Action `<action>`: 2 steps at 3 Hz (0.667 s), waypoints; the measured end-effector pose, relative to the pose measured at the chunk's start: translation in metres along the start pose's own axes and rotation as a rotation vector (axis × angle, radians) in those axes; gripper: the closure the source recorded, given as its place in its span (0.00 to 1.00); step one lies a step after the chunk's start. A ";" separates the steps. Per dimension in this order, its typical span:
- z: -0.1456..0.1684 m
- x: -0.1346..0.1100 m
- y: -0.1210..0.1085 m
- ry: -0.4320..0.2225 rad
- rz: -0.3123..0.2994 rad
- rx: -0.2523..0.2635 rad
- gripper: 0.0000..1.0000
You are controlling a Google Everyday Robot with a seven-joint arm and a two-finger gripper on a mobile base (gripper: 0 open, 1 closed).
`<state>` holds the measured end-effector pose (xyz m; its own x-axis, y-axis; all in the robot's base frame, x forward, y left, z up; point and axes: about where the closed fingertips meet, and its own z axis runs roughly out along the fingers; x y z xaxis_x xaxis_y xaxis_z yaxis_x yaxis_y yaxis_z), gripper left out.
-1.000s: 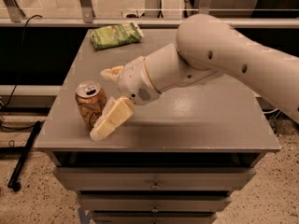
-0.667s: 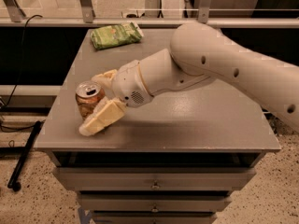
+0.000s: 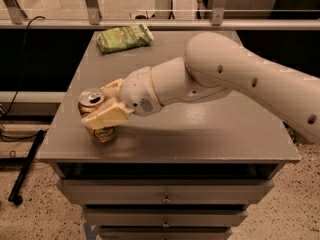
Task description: Move orange can near green jalapeno chip bag
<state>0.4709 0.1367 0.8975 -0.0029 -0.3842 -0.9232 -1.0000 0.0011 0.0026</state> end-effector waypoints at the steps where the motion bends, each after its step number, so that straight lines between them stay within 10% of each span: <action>1: -0.014 -0.013 -0.007 -0.039 0.013 0.036 0.88; 2: -0.057 -0.034 -0.021 -0.054 -0.017 0.111 1.00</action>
Offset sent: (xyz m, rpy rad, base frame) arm 0.0400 -0.0846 0.0908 0.0673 -0.1160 -0.1732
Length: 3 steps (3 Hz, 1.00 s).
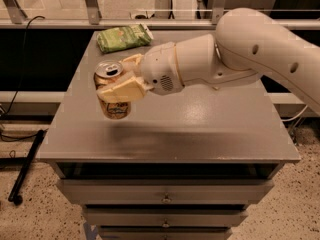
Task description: Move orange can near green jalapeno chip bag
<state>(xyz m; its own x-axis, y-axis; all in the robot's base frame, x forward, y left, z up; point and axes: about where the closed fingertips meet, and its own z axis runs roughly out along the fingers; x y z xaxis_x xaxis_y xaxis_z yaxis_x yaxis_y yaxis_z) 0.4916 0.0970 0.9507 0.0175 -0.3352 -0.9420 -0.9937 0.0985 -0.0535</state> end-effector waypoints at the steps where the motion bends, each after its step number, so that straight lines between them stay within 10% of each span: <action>1: 0.000 0.000 0.000 0.000 0.000 0.000 1.00; 3: 0.002 -0.009 -0.091 -0.060 -0.120 0.111 1.00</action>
Offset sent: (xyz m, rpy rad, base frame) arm 0.0922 -0.0096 0.0134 0.0874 -0.2085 -0.0991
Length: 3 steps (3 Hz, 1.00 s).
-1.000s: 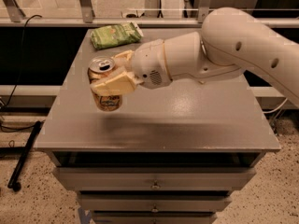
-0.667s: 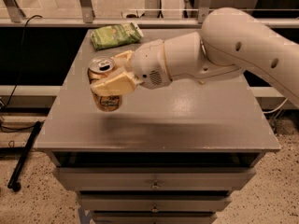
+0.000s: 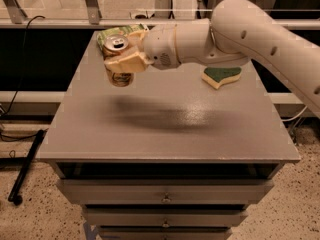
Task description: Move orange can near green jalapeno chip bag
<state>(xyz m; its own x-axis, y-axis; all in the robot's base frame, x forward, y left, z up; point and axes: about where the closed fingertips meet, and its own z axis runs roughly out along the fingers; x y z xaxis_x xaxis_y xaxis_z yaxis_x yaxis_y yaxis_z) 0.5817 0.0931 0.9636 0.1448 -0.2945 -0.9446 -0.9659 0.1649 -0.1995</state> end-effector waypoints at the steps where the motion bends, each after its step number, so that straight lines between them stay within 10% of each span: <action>1: 0.010 0.002 -0.067 0.011 -0.044 0.056 1.00; 3: 0.019 0.034 -0.180 0.136 -0.010 0.150 1.00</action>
Offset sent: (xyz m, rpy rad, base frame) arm 0.2274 -0.0295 0.0341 -0.0983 -0.1068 -0.2099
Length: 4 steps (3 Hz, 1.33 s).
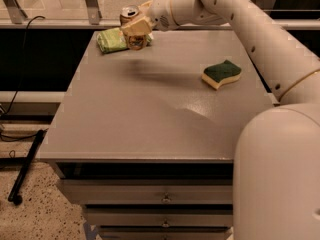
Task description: Move orange can near green jalapeno chip bag
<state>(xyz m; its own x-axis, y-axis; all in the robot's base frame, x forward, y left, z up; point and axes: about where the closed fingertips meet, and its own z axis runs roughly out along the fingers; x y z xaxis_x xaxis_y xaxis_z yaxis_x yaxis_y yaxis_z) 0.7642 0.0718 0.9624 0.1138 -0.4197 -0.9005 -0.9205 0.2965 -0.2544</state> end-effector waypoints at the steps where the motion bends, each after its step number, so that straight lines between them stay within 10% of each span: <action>1: 0.012 0.030 -0.032 0.050 0.073 0.033 1.00; 2: 0.023 0.044 -0.044 0.049 0.116 0.048 1.00; 4: 0.039 0.065 -0.058 0.037 0.185 0.090 0.59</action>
Offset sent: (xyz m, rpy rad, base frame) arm 0.0774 -0.0203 -0.0473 0.0274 0.1241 -0.1429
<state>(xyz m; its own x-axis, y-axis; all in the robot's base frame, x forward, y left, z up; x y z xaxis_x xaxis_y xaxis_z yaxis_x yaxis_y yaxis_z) 0.8394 0.0611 0.9050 -0.0691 -0.3818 -0.9217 -0.8870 0.4463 -0.1183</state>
